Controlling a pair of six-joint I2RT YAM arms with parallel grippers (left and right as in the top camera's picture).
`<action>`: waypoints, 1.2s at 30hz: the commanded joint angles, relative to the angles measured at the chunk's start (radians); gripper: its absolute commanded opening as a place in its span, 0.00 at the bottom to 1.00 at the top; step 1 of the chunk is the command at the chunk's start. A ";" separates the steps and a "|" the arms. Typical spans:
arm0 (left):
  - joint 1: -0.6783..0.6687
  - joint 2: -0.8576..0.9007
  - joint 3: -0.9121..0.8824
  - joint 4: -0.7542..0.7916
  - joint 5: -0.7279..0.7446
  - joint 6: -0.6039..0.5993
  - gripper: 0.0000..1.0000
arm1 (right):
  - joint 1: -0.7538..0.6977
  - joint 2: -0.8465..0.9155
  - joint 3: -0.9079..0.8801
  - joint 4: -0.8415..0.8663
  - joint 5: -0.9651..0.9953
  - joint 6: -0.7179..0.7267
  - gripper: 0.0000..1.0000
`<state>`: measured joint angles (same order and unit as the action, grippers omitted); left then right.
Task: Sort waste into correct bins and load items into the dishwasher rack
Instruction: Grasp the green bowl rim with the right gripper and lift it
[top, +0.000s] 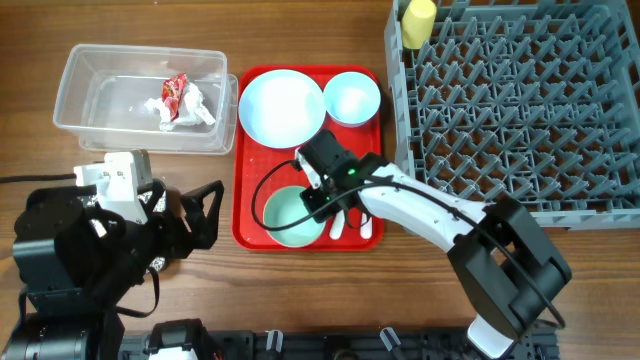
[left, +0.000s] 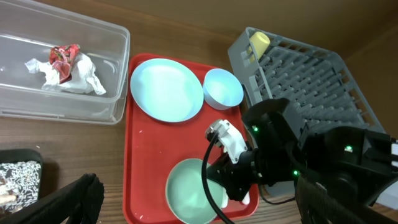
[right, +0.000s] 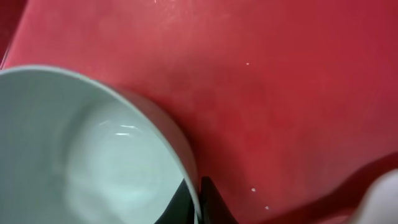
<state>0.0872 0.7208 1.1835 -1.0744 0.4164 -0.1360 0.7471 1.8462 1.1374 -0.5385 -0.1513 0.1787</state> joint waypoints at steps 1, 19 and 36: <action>0.006 -0.003 0.012 0.000 0.013 -0.006 1.00 | 0.000 -0.017 0.125 -0.064 0.108 0.076 0.05; 0.006 -0.003 0.012 0.000 0.013 -0.006 1.00 | -0.051 -0.198 0.527 -0.390 1.309 0.187 0.04; 0.006 -0.003 0.012 0.000 0.013 -0.006 1.00 | -0.277 0.126 0.527 0.292 1.550 -0.713 0.04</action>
<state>0.0872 0.7208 1.1835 -1.0771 0.4168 -0.1360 0.4637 1.8626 1.6600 -0.3828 1.2583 -0.1585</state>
